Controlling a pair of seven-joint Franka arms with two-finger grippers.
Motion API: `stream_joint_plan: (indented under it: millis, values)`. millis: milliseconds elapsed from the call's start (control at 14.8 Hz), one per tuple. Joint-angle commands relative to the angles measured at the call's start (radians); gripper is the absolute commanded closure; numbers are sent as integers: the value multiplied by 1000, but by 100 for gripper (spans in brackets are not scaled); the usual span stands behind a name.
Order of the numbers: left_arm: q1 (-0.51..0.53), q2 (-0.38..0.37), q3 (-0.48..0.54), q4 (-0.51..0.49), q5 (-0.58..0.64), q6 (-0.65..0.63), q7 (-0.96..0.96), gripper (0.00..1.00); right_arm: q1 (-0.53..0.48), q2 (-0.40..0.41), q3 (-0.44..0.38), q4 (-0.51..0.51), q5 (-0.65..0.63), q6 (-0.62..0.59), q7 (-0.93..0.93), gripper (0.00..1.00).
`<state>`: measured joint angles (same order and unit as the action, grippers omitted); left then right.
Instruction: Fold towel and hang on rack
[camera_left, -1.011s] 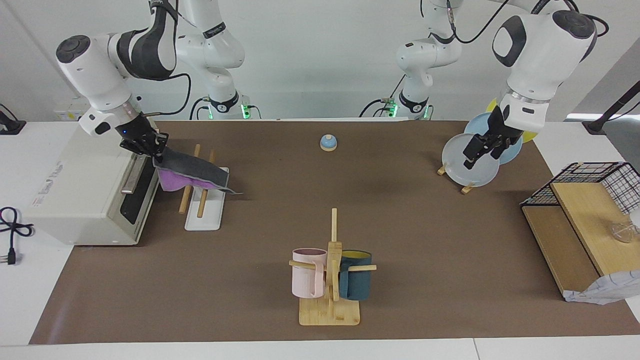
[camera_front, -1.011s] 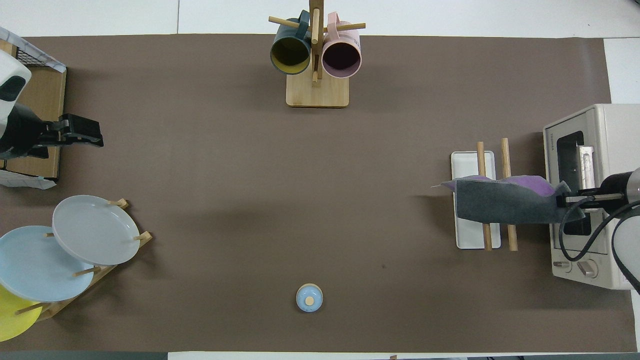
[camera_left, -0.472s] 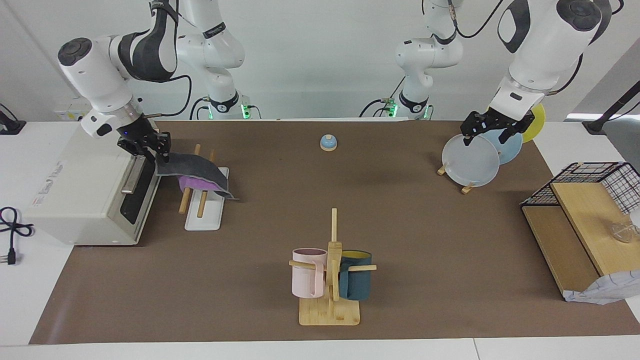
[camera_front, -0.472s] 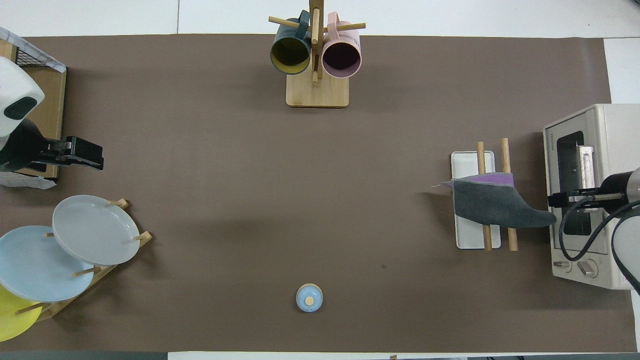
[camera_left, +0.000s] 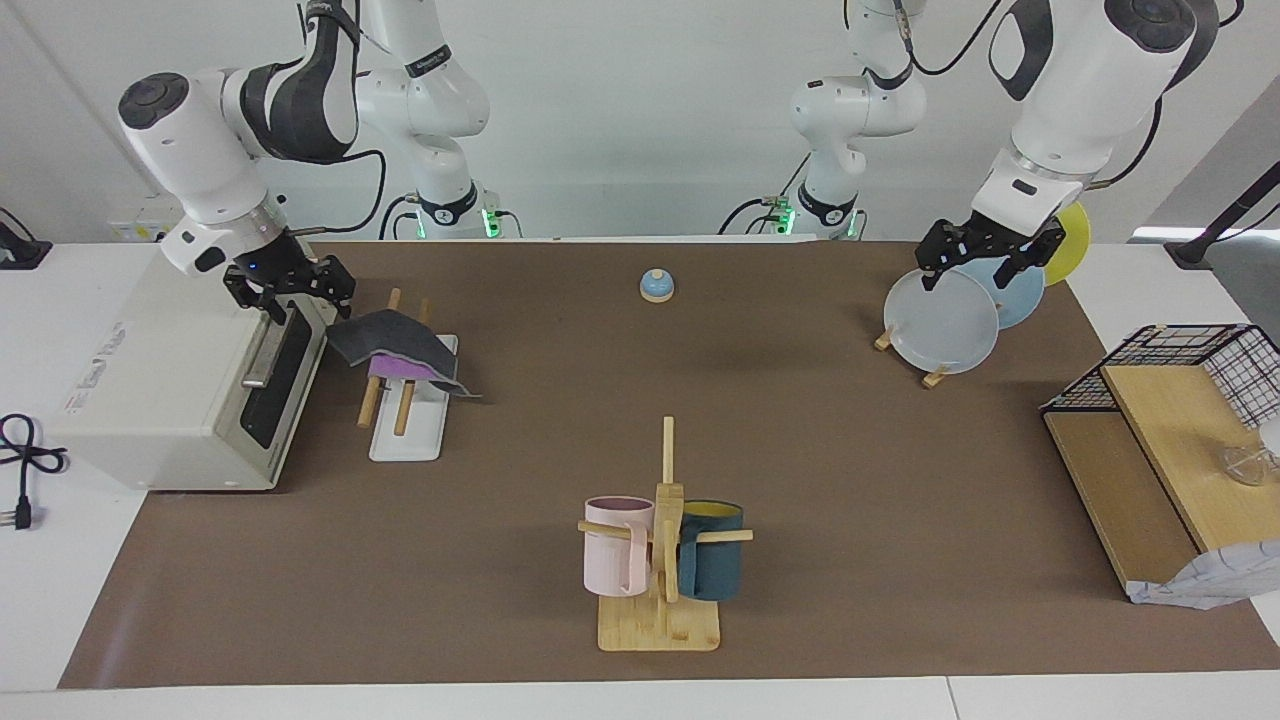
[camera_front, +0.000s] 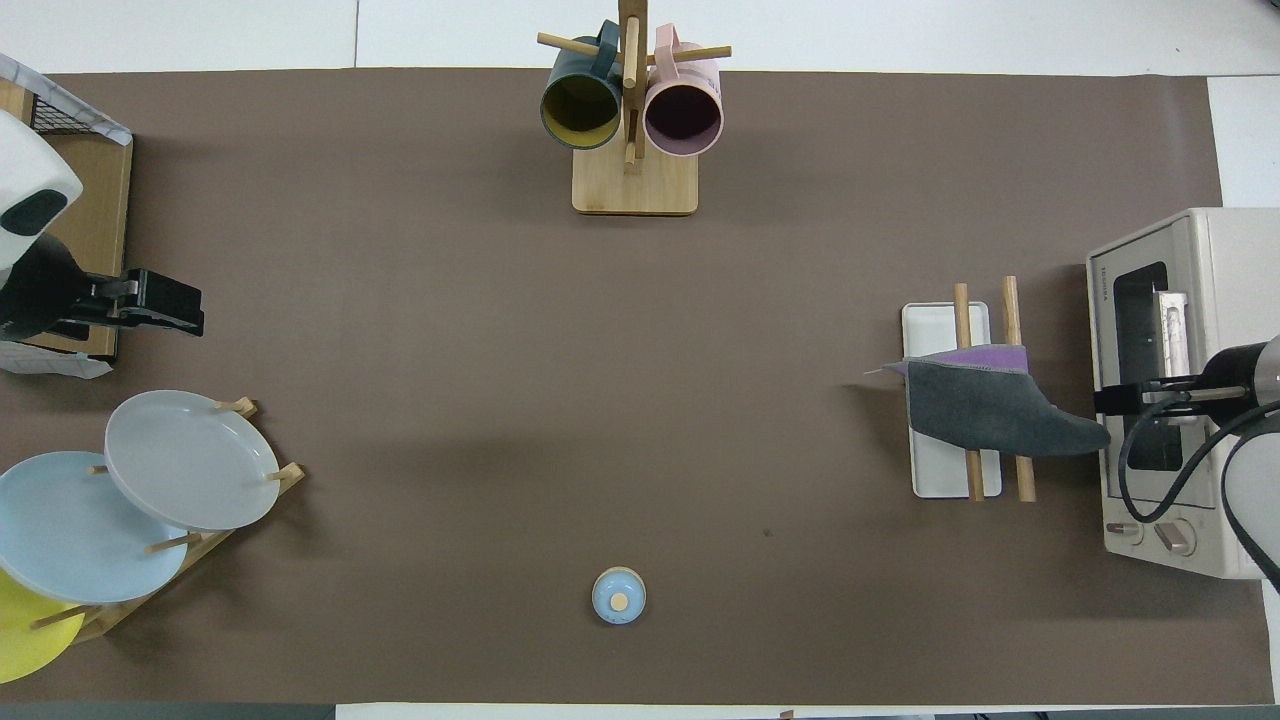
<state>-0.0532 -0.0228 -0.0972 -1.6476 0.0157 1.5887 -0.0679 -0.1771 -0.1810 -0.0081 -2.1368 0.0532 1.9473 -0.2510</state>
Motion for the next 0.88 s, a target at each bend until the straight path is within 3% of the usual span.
stream_joint_plan:
  millis: [0, 135, 404, 809]
  values:
    - [-19, 11, 22, 20, 6, 5, 2, 0, -9, 78, 3, 194, -33, -170, -19, 0]
    - [-17, 11, 22, 20, -3, 7, 0, 0, 7, 83, 5, 282, -85, -260, -11, 0]
    - [-13, 11, 22, 20, -10, 8, 0, 0, 83, 87, 7, 362, -111, -367, 76, 0]
    - [-2, 3, 19, 18, -31, 20, 2, 0, 106, 141, 7, 455, -111, -409, 122, 0]
